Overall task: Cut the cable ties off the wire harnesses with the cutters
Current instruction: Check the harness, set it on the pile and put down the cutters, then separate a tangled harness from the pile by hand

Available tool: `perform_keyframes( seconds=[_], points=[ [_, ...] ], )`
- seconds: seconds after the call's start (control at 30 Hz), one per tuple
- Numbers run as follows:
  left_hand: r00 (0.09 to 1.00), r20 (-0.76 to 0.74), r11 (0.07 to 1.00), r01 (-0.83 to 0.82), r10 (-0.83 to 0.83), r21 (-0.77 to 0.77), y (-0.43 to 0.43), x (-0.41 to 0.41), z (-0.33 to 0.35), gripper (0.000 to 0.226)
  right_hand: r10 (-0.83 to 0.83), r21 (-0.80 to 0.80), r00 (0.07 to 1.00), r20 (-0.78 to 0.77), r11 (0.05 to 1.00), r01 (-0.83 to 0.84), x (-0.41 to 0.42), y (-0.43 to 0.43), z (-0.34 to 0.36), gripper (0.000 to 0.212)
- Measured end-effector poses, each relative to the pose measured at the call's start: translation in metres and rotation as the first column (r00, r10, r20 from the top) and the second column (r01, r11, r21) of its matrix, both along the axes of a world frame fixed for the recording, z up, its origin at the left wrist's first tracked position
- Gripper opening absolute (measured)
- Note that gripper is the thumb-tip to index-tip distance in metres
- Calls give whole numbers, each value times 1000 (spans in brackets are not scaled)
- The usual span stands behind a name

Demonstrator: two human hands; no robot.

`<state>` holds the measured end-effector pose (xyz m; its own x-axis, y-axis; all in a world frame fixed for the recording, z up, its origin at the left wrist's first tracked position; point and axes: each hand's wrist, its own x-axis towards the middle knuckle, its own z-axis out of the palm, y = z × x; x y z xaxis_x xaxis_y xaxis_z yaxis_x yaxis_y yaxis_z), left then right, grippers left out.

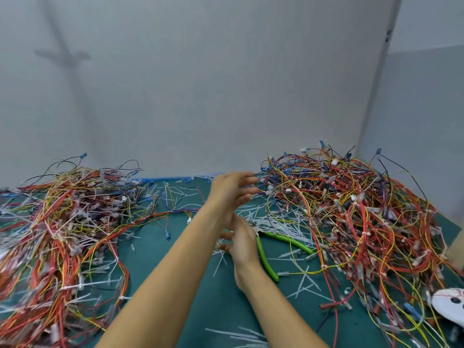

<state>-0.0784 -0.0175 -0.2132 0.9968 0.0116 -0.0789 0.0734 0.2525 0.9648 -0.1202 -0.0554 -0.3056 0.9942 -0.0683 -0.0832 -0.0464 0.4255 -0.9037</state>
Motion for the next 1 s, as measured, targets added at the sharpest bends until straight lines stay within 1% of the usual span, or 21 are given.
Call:
perform_keyframes(
  seconds=[0.07, 0.13, 0.17, 0.2, 0.23, 0.27, 0.3, 0.33, 0.37, 0.4, 0.43, 0.5, 0.57, 0.6, 0.63, 0.67, 0.7, 0.8, 0.9, 0.97, 1.0],
  points=[
    [992, -3, 992, -129, 129, -13, 18, 3, -5, 16, 5, -10, 1000, 7, 1000, -5, 1, -1, 0, 21],
    [967, 12, 966, -253, 253, 53, 37, 6, -15, 14, -16, -10, 1000, 1, 1000, 16, 3, -1, 1, 21],
    [949, 36, 937, -316, 315, 150, 46, 8, -23, 14, -22, -10, 1000, -4, 1000, 22, 3, -1, 1, 21],
    [925, 82, 872, -378, 372, 311, 55, 9, -31, 14, -18, -7, 1000, -7, 1000, 18, 3, -2, 1, 20],
    [903, 145, 751, -418, 404, 511, 64, 10, -40, 16, -15, -13, 1000, -10, 1000, 14, 2, -2, 2, 19],
    [893, 204, 582, -421, 402, 695, 73, 8, -49, 20, -11, -21, 1000, -11, 1000, 11, 2, -1, 2, 19],
    [893, 251, 402, -399, 373, 824, 82, 6, -57, 26, -8, -29, 1000, -11, 1000, 8, 1, -1, 2, 19],
    [899, 281, 244, -371, 337, 896, 89, 4, -65, 32, -4, -40, 1000, -11, 999, 4, 1, 0, 3, 19],
    [905, 287, 115, -336, 312, 935, 97, 3, -72, 39, 0, -51, 1000, -12, 999, -1, 0, 0, 3, 19],
    [913, 268, 24, -289, 309, 957, 104, 2, -77, 45, 5, -64, 1000, -11, 998, -6, -1, -1, 3, 19],
    [917, 231, -38, -231, 325, 972, 113, 1, -81, 51, 10, -79, 1000, -11, 997, -11, -2, -2, 3, 19],
    [911, 146, -118, -108, 386, 987, 129, 0, -87, 56, 21, -102, 1000, -9, 995, -22, -3, -3, 4, 20],
    [910, 70, -211, 20, 408, 977, 143, -2, -90, 48, 36, -113, 999, -4, 993, -37, -5, -4, 4, 21],
    [918, 44, -279, 74, 394, 957, 147, -1, -90, 46, 40, -115, 999, 0, 993, -40, -6, -5, 3, 21],
    [925, 26, -346, 116, 380, 931, 150, 0, -89, 45, 44, -120, 999, 1, 992, -43, -7, -5, 3, 21],
    [927, 8, -390, 150, 376, 909, 152, 0, -85, 46, 48, -124, 999, 2, 991, -48, -7, -5, 4, 21],
    [924, -17, -398, 181, 381, 899, 153, 1, -81, 47, 51, -130, 999, 3, 990, -50, -8, -4, 4, 21],
    [909, -147, -320, 283, 390, 904, 156, 4, -67, 55, 59, -138, 998, 8, 989, -57, -9, -4, 4, 22],
    [884, -273, -291, 394, 380, 872, 158, 3, -54, 63, 66, -136, 998, 13, 989, -63, -8, -4, 5, 21],
    [874, -302, -280, 420, 379, 864, 159, 2, -49, 63, 71, -138, 997, 18, 988, -68, -8, -4, 5, 21],
    [880, -285, -282, 404, 380, 870, 161, 2, -48, 62, 74, -138, 997, 19, 988, -70, -8, -5, 5, 21]
  ],
)
